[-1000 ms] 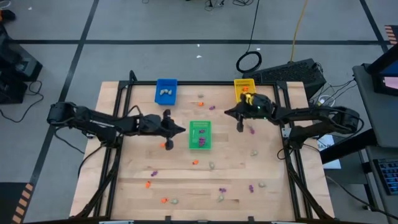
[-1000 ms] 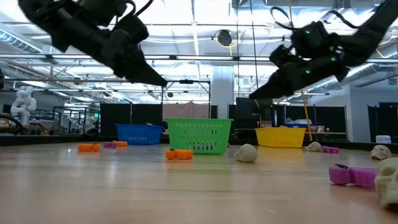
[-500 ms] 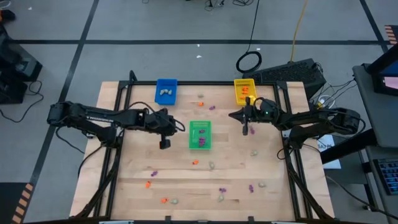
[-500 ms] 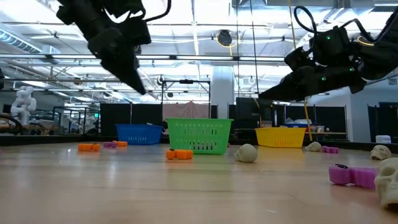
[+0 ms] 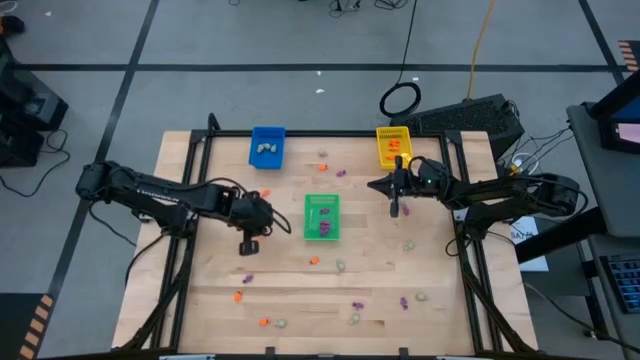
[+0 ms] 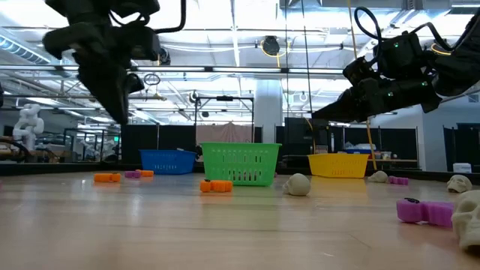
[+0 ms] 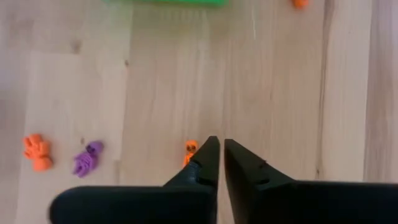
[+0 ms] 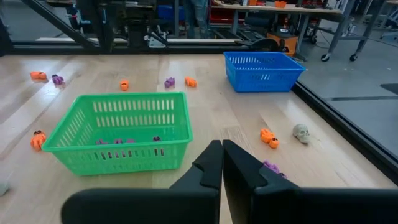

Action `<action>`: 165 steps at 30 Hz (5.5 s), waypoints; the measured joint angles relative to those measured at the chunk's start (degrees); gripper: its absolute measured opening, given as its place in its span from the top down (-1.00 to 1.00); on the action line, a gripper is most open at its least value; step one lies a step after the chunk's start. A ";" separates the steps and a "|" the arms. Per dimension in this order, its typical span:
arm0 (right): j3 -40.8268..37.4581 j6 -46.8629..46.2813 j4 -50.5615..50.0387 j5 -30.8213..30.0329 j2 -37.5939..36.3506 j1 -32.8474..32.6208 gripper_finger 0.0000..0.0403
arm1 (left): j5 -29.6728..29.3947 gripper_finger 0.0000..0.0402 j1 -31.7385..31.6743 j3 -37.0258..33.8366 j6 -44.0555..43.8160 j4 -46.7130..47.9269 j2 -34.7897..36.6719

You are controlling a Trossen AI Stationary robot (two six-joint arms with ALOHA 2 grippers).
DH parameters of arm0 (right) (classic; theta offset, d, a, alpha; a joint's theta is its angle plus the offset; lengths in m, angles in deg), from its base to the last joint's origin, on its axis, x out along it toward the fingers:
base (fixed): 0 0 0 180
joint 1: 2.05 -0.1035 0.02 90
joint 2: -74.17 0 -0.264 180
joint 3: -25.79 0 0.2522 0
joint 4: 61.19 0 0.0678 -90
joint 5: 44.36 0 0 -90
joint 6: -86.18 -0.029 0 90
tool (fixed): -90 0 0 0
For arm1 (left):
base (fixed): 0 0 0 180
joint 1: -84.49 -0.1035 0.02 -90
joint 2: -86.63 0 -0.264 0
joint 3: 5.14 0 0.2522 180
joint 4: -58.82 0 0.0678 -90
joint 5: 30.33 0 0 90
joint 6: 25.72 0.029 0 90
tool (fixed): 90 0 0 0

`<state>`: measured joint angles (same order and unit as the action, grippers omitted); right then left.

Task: Sort Halloween decoration
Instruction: Put the purple skeleton toy into the green bin

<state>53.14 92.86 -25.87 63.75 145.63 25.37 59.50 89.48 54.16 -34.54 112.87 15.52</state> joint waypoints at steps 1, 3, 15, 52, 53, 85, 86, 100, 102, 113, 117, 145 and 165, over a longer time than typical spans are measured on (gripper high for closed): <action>0.00 0.00 0.00 0.00 0.00 0.00 1.00 | -0.01 0.82 0.24 0.00 -0.67 0.48 0.00; 0.00 0.00 0.00 0.00 0.00 0.00 1.00 | -0.03 0.71 0.47 0.00 -2.63 0.69 -0.33; 0.00 -0.02 -0.07 -0.21 0.00 0.00 1.00 | -5.22 0.18 0.36 -0.02 -5.84 1.16 -9.52; 0.02 -1.03 -0.69 -0.26 0.00 0.00 1.00 | 10.85 0.17 13.61 -0.09 -15.43 0.69 -12.17; 0.02 -1.03 -0.68 -0.26 0.00 0.00 1.00 | 10.69 0.17 14.18 -0.09 -16.71 0.97 -12.17; 0.04 -1.03 -1.07 -0.46 0.02 0.00 1.00 | 7.12 0.24 23.21 0.20 -29.61 -2.57 -21.13; 0.04 -1.03 -1.07 -0.48 0.02 0.00 1.00 | 6.85 0.28 23.22 0.17 -29.34 -2.52 -21.01; 0.04 -1.05 -1.33 -1.92 0.02 0.02 1.00 | 3.48 0.97 20.03 0.27 -24.52 -1.98 -18.70; 0.04 -1.05 -1.31 -1.92 0.02 0.02 1.00 | 1.91 0.97 19.11 1.07 -23.15 -2.34 -18.48; 0.04 -1.07 -1.36 -1.92 0.02 0.02 1.00 | -5.35 0.96 10.92 7.57 -12.54 -3.65 -18.40; 0.04 -1.07 -1.36 -1.92 0.02 0.02 1.00 | -8.23 0.96 7.94 9.41 -8.94 -11.78 -18.38; 0.04 -0.87 -2.18 -1.95 0.02 0.02 1.00 | -11.31 0.96 -6.58 3.74 -2.87 -45.25 -21.34; 0.02 0.00 -3.39 -3.30 0.00 0.02 1.00 | -7.62 0.87 -6.53 3.65 -2.83 -55.86 -29.59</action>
<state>53.16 92.86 -29.26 60.45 145.63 25.39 51.88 82.95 57.81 -37.37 57.01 -14.07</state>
